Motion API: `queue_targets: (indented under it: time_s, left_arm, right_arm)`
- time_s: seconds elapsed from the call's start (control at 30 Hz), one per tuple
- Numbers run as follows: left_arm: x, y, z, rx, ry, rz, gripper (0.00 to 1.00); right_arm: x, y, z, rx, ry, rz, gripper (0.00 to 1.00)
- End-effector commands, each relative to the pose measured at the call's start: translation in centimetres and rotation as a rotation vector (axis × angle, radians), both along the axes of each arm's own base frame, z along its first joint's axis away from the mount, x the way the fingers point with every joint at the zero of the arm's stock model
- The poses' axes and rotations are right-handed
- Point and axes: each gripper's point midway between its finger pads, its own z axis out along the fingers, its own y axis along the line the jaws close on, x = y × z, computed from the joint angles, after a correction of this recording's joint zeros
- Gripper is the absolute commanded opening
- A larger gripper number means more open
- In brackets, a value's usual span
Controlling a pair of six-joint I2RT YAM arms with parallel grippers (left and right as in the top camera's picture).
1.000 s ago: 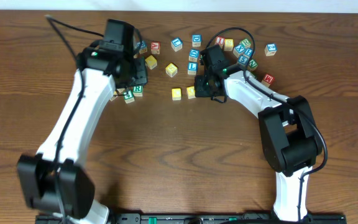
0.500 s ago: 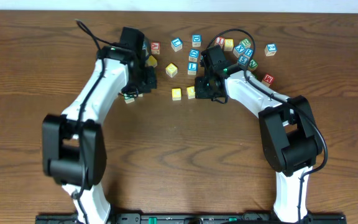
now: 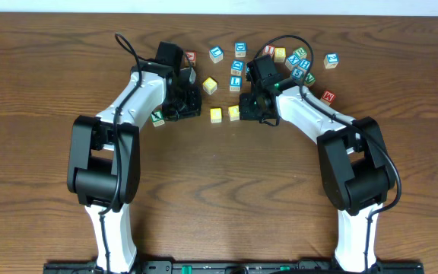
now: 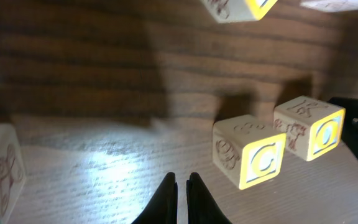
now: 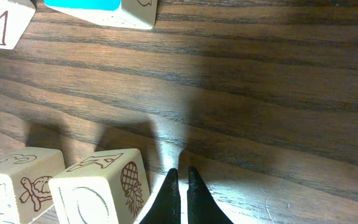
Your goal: Spell out CORL
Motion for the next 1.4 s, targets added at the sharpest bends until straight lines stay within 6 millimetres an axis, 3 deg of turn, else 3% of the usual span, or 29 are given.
queue_targets:
  time_s: [0.0,0.17,0.5,0.87,1.37]
  left_arm:
    - [-0.1,-0.8,-0.3,-0.015,-0.012,-0.039,0.08]
    - [-0.2,-1.7,-0.8,-0.014,-0.015,-0.059,0.08]
    - [-0.5,-1.8,-4.0,-0.014,0.055,-0.028,0.08]
    - [-0.9,-3.7,-3.0,-0.136,0.06,-0.078,0.07]
    - [-1.3,-4.1,-2.7,-0.167,0.062,-0.113,0.07]
  right_arm:
    - [-0.2,-0.2,-0.3,0.005,0.015,-0.015,0.01]
    - [-0.2,-0.2,-0.3,0.005,0.016,-0.015,0.01]
    - [-0.2,-0.2,-0.3,0.005,0.016,-0.015,0.01]
    - [-0.5,-0.2,-0.4,0.011,0.031,-0.018,0.01]
    - [-0.8,0.0,-0.3,0.049,0.059,-0.02,0.01]
